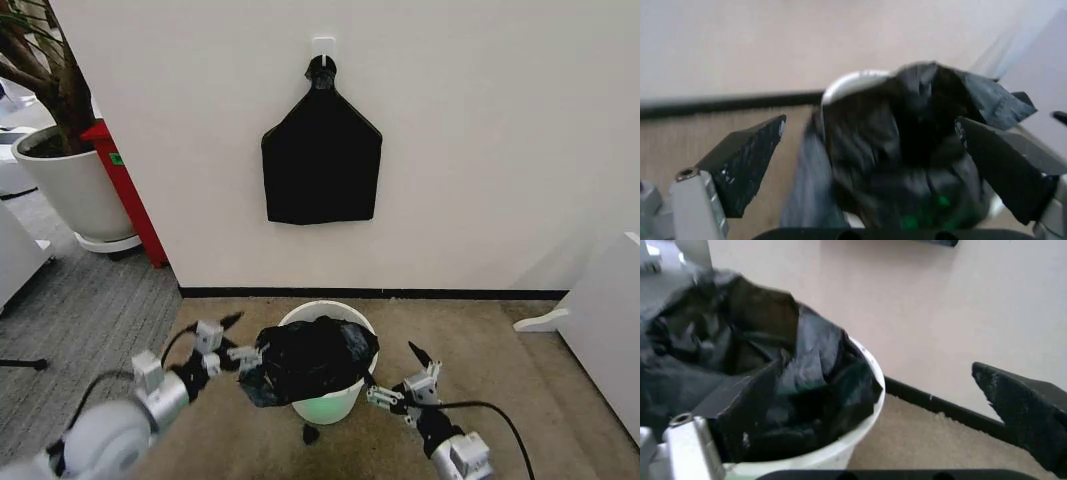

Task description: Place the garbage bag over the trash bin.

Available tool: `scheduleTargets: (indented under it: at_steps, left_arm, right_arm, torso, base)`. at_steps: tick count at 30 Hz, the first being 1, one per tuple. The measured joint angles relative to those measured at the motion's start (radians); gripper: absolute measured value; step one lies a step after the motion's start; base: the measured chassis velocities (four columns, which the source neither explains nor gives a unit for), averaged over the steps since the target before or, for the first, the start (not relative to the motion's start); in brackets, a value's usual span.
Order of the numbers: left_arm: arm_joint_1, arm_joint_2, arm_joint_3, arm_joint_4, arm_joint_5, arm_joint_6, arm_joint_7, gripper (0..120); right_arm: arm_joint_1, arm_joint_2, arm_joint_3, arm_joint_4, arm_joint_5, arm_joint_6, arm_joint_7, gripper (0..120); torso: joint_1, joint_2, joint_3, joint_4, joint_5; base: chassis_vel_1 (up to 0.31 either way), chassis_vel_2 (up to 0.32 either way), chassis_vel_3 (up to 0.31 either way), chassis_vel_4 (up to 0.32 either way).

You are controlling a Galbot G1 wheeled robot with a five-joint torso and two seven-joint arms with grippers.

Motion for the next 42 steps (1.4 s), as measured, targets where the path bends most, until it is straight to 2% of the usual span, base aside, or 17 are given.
scheduleTargets:
  at_steps: [2,4,6,7,13,24,31,35,38,42]
  left_arm:
    - [0.090,-0.062,-0.041,-0.048,-0.019,0.030,-0.027,100]
    - [0.128,-0.091,-0.056,-0.069,-0.023,0.042,-0.037,100]
    - [0.192,-0.148,-0.066,-0.096,-0.028,0.065,-0.057,100]
    - [0.192,-0.148,-0.066,-0.096,-0.028,0.065,-0.057,100]
    - [0.238,-0.215,0.004,-0.103,-0.082,0.094,-0.096,100]
    - [0.183,-0.235,0.035,-0.044,-0.151,0.122,-0.113,100]
    - [0.134,-0.254,0.046,0.006,-0.190,0.127,-0.118,100]
    - [0.125,-0.255,0.046,0.017,-0.192,0.127,-0.110,100]
    - [0.123,-0.257,0.047,0.020,-0.193,0.130,-0.100,100]
    - [0.119,-0.269,0.051,0.032,-0.180,0.131,-0.083,100]
  right_arm:
    - [0.007,-0.015,-0.020,0.014,0.050,-0.056,0.031,92]
    - [0.012,-0.018,-0.036,0.023,0.087,-0.079,0.043,88]
    - [0.037,-0.012,-0.065,0.029,0.150,-0.109,0.063,80]
    - [0.037,-0.012,-0.065,0.029,0.150,-0.109,0.063,80]
    - [0.098,-0.005,-0.101,0.001,0.227,-0.126,0.073,77]
    - [0.149,0.016,-0.128,-0.045,0.323,-0.144,0.110,75]
    - [0.174,0.030,-0.135,-0.071,0.397,-0.146,0.126,63]
    - [0.187,0.045,-0.142,-0.072,0.490,-0.146,0.140,62]
    - [0.192,0.053,-0.145,-0.072,0.511,-0.143,0.142,62]
    - [0.202,0.062,-0.146,-0.079,0.514,-0.130,0.142,53]
  torso:
    - [0.000,0.000,0.000,-0.0004,0.0001]
    - [0.000,0.000,0.000,-0.0004,0.0002]
    - [0.000,0.000,0.000,-0.0002,0.0003]
    - [0.000,0.000,0.000,-0.0002,0.0003]
    - [0.000,0.000,0.000,-0.0002,0.0001]
    - [0.000,0.000,0.000,-0.0004,0.0001]
    - [0.000,0.000,0.000,-0.0004,0.0000]
    - [0.000,0.000,0.000,-0.0003,0.0000]
    - [0.000,0.000,0.000,-0.0003,0.0001]
    - [0.000,0.000,0.000,-0.0003,0.0000]
  base:
    - [0.000,0.000,0.000,0.000]
    - [0.000,0.000,0.000,0.000]
    - [0.000,0.000,0.000,0.000]
    - [0.000,0.000,0.000,0.000]
    - [0.000,0.000,0.000,0.000]
    - [0.000,0.000,0.000,0.000]
    - [0.000,0.000,0.000,0.000]
    - [0.000,0.000,0.000,0.000]
    - [0.000,0.000,0.000,0.000]
    - [0.000,0.000,0.000,0.000]
